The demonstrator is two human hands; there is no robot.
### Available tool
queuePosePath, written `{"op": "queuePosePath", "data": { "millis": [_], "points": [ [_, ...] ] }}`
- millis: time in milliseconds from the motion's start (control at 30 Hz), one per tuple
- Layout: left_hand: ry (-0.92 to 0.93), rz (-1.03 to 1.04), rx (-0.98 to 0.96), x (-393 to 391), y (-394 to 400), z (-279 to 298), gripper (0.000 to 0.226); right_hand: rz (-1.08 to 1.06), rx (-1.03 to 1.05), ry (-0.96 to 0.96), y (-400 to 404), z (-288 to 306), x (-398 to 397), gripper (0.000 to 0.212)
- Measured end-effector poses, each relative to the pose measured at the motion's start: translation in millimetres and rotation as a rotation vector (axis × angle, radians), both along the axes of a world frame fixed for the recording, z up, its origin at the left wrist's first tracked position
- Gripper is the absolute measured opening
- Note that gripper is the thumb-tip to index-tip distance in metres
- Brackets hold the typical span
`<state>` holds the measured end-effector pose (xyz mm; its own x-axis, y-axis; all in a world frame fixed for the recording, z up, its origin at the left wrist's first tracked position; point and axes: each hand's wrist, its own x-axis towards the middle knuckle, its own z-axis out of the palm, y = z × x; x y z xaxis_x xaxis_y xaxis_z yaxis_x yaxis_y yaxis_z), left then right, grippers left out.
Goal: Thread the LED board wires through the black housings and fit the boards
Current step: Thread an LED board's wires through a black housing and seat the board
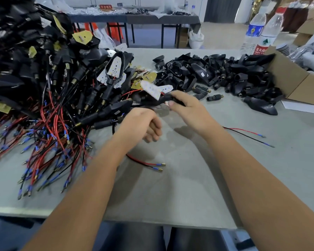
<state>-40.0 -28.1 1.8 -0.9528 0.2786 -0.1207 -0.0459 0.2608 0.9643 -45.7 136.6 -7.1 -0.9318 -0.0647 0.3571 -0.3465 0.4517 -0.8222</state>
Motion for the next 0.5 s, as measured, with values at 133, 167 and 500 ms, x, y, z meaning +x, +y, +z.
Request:
{"op": "queuePosePath", "data": {
  "millis": [133,167,500],
  "points": [
    [0.055,-0.006,0.085,-1.6,19.4,-7.0,0.026,-0.103,-0.347,-0.044,-8.4,17.0,-7.9,0.021],
    [0.053,-0.027,0.092,-3.4,26.6,-5.0,0.028,-0.114,-0.438,-0.068,-12.1,21.2,-10.2,0.019],
    [0.102,-0.094,0.116,-26.7,20.8,28.7,0.021,-0.2,-0.528,-0.04,-43.5,76.4,-49.3,0.004]
  ]
}}
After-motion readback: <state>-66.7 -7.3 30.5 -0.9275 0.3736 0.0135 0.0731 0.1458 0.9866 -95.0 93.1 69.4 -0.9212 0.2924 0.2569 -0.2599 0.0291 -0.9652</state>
